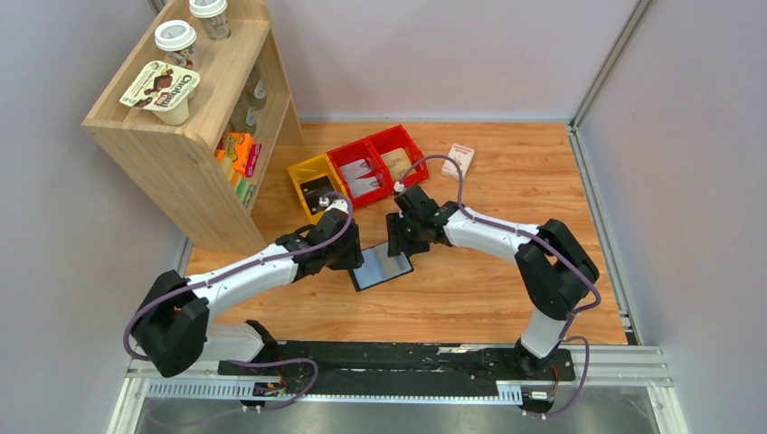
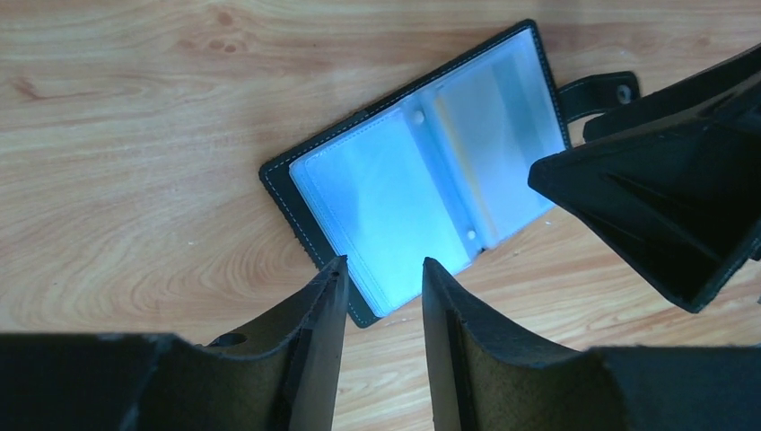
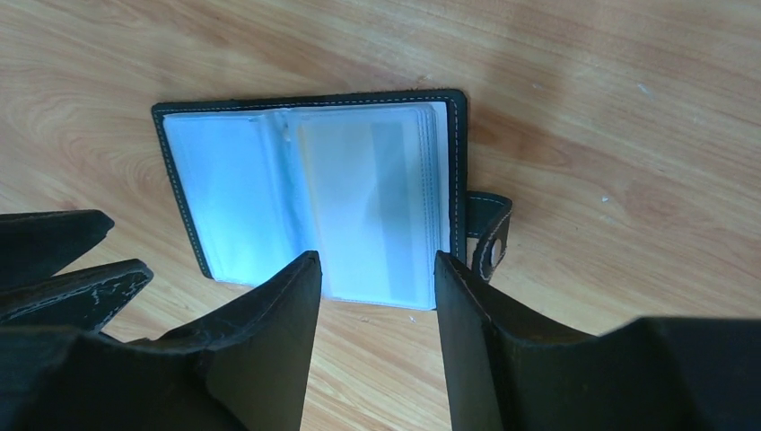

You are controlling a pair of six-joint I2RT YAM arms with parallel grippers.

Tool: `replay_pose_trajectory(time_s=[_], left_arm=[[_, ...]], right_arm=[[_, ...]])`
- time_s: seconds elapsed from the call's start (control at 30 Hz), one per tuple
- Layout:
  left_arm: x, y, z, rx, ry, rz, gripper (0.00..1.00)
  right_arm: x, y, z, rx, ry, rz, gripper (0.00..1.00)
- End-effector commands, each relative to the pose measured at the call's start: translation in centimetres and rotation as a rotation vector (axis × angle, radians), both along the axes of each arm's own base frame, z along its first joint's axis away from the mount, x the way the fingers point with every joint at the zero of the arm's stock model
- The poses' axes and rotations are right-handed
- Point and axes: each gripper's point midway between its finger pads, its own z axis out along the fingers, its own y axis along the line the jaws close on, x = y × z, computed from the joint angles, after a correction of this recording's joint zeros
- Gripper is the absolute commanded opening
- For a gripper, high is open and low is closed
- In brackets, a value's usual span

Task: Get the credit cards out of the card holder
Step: Remove the credit card from the card holder.

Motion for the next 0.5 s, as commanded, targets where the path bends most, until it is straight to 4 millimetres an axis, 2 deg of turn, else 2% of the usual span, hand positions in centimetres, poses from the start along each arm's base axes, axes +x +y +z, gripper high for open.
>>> replay_pose_trajectory(time_s=[0.0, 0.27, 0.47], left_arm=[[0.3, -1.3, -1.3, -0.037, 0.019, 0.006, 0.43], [-0.3, -1.4, -4.1, -0.007, 0.086, 0.006, 0.39], [-0.6, -1.3, -5.3, 0.004, 0.119, 0.015, 0.36]], right_arm=[[0.0, 0.9, -0.6, 0.011, 0.0, 0.045, 0.51], [-0.2, 1.1, -1.5, 0.004, 0.025, 0.061, 0.5], [-0.3, 1.5, -1.6, 0.018, 0.034, 0.079, 0.5]])
